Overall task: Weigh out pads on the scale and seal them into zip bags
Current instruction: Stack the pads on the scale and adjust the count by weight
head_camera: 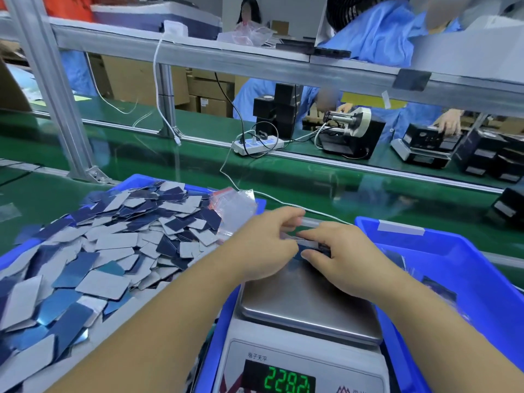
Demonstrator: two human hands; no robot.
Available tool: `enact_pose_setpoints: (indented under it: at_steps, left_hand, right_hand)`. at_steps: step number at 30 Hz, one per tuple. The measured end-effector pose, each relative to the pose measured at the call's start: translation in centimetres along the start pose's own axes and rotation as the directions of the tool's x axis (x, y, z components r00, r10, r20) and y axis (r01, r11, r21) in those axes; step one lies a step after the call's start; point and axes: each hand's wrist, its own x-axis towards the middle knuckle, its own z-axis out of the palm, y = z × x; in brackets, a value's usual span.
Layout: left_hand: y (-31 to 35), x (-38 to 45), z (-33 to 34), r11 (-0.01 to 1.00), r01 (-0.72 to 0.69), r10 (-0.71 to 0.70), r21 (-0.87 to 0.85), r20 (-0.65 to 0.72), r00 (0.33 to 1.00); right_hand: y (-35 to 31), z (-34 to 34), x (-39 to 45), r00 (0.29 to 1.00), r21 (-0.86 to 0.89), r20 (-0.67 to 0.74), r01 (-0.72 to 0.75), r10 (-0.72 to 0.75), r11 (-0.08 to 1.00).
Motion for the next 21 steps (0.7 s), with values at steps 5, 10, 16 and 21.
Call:
enact_pose_setpoints:
  at_steps: [5, 10, 16, 21]
  left_hand:
    - [0.5, -0.4, 1.7, 0.994, -0.076, 0.066, 0.075, 0.135, 0.989]
    - [0.9, -0.6, 2.0, 0.993, -0.082, 0.096, -0.082, 0.182, 0.979]
    - [1.3, -0.5, 1.2, 0.947, -0.038, 0.066, -0.318, 0.077, 0.995]
    - [1.3, -0.5, 2.3, 0.982, -0.042, 0.074, -0.185, 0.169, 0.983]
  right_hand:
    - [-0.2, 0.4, 0.1, 0.999, 0.114, 0.019, -0.028, 0.026, 0.993]
    - [-0.4, 0.3, 0.1, 1.0, 0.165, -0.005, -0.022, 0.023, 0.986]
    - [-0.6, 0.1, 0.1, 0.996, 0.171, -0.087, -0.021, 0.036, 0.985]
    - [-1.6, 0.1, 0.2, 1.0, 0.194, -0.013, 0.005, -0.002, 0.981]
